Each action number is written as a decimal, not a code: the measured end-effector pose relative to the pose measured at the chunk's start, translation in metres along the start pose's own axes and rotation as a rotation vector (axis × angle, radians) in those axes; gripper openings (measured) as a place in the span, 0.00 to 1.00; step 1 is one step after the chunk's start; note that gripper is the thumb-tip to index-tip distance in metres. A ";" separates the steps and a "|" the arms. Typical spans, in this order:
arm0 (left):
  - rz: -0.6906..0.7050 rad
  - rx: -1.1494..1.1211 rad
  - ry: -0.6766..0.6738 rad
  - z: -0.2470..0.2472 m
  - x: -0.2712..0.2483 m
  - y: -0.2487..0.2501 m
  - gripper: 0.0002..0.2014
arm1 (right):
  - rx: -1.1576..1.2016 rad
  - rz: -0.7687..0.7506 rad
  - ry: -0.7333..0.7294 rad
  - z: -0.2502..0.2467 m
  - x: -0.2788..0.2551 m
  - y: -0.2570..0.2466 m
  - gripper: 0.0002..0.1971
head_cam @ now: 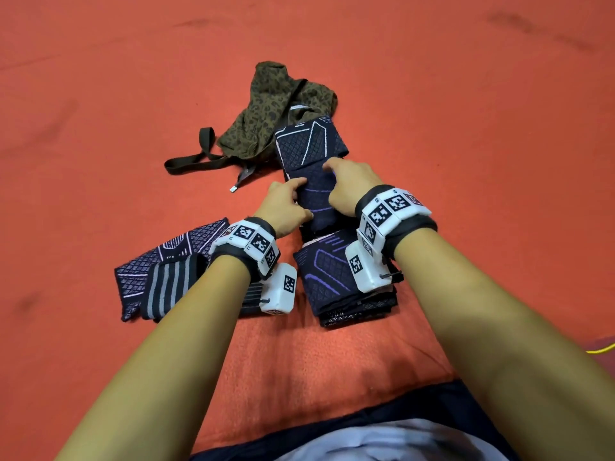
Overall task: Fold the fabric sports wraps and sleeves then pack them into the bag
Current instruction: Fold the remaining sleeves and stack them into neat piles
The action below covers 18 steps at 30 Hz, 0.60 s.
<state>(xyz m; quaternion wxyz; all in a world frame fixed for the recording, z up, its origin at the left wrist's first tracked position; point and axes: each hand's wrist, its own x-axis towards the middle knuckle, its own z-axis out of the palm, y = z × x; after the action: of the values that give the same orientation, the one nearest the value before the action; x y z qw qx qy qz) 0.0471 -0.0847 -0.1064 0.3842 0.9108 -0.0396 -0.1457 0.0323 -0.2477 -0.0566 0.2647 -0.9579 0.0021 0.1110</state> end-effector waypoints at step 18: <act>-0.071 -0.099 -0.016 0.013 0.002 -0.010 0.47 | 0.004 0.109 -0.209 0.033 0.034 0.023 0.46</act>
<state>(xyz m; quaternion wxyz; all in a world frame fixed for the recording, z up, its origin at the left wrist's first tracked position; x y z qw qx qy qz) 0.0449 -0.0872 -0.1229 0.4232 0.8902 -0.0030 -0.1685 0.0576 -0.2489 -0.1026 0.2589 -0.9391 0.0270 0.2243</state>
